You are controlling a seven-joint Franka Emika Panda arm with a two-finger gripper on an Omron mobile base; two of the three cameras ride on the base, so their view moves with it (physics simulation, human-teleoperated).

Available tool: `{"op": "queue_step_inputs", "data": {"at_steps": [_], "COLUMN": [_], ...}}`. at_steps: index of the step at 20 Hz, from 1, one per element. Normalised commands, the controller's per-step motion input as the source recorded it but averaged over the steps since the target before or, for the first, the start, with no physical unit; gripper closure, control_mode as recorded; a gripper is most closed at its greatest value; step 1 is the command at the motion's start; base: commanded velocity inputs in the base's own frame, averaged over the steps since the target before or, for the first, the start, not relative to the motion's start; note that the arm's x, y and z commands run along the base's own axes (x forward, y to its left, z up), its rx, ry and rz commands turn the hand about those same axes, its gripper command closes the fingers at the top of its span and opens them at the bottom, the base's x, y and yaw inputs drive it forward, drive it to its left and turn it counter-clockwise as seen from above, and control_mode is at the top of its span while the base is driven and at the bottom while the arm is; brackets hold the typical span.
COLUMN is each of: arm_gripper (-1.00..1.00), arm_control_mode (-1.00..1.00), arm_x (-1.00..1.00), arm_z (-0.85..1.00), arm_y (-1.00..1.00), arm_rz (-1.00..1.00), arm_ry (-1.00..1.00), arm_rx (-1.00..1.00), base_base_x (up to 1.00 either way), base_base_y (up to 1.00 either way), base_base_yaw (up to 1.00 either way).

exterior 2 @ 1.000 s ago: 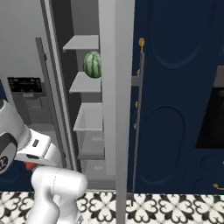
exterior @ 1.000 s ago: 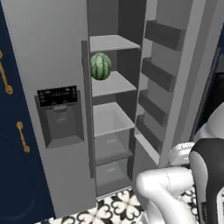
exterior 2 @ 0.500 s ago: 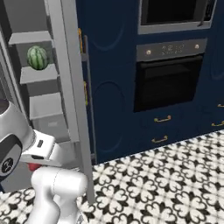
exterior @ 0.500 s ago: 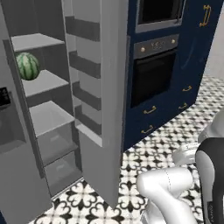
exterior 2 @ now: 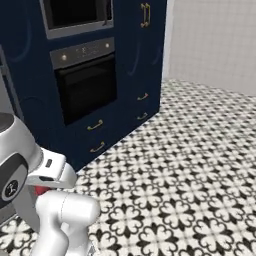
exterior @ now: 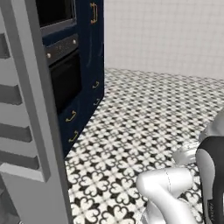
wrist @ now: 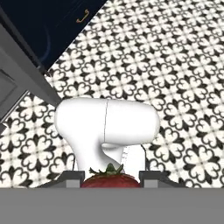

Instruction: Take the strawberry from the fridge and place it on top of the pancake, located on the dining counter.

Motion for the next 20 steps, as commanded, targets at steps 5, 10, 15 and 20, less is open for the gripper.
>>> {"op": "queue_step_inputs", "data": {"at_steps": [5,10,15,20], "arm_gripper": [1.00,1.00,1.00,1.00], "arm_control_mode": [1.00,1.00,1.00,1.00], "arm_x": [0.00,0.00,0.00,0.00], "arm_z": [0.00,0.00,0.00,0.00], "arm_y": [0.00,0.00,0.00,0.00], "arm_rz": [0.00,0.00,0.00,0.00], "arm_ry": [0.00,0.00,0.00,0.00], "arm_rx": [0.00,0.00,0.00,0.00], "base_base_x": [0.16,0.27,0.96,1.00], "base_base_y": [-0.46,-1.00,-0.51,0.00], "base_base_yaw": [-0.76,-0.44,-0.20,-0.07]}}
